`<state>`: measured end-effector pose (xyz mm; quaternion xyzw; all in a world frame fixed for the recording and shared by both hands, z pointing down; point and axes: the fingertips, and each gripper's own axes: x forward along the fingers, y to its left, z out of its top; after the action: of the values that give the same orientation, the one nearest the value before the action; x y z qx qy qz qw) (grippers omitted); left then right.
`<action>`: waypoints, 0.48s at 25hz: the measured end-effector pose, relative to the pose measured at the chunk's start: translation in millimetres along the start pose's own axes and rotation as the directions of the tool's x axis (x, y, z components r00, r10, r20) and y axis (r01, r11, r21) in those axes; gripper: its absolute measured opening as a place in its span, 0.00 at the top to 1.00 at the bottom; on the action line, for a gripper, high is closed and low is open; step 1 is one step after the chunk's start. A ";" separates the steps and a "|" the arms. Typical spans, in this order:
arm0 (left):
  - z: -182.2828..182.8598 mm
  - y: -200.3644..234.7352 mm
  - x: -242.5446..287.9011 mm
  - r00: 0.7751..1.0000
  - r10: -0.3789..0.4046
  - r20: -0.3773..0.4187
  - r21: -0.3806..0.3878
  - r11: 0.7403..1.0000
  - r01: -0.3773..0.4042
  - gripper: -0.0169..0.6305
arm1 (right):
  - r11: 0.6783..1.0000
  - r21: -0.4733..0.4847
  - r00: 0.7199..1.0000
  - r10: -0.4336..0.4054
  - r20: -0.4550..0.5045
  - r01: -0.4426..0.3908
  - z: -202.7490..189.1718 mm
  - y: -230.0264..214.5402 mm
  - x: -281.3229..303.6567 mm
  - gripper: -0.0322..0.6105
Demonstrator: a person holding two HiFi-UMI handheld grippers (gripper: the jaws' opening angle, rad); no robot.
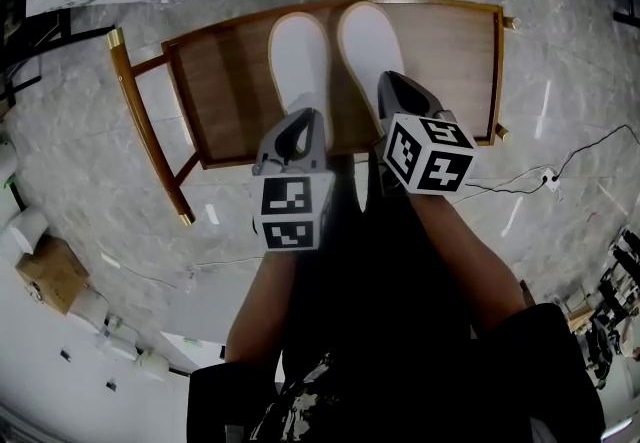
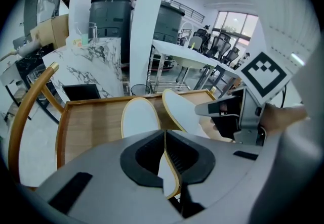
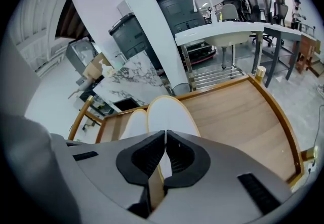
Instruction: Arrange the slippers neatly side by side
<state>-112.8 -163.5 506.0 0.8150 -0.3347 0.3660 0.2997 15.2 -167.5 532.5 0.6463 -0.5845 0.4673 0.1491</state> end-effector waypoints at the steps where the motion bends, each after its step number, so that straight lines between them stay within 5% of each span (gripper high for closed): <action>1: -0.5 1.6 -0.4 1.000 -0.005 -0.002 0.007 1.000 0.005 0.96 | 1.000 0.011 1.000 -0.007 0.006 0.007 -0.7 0.6 0.0 0.94; 12: -2.9 20.8 -3.6 0.999 -0.044 -0.023 0.052 0.998 0.045 0.96 | 0.991 0.126 0.997 -0.056 0.062 0.048 -6.5 8.9 2.6 0.94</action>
<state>-131.7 -172.6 509.8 0.8259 -0.3035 0.3765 0.2900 4.1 -166.7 534.8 0.6843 -0.5418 0.4774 0.1017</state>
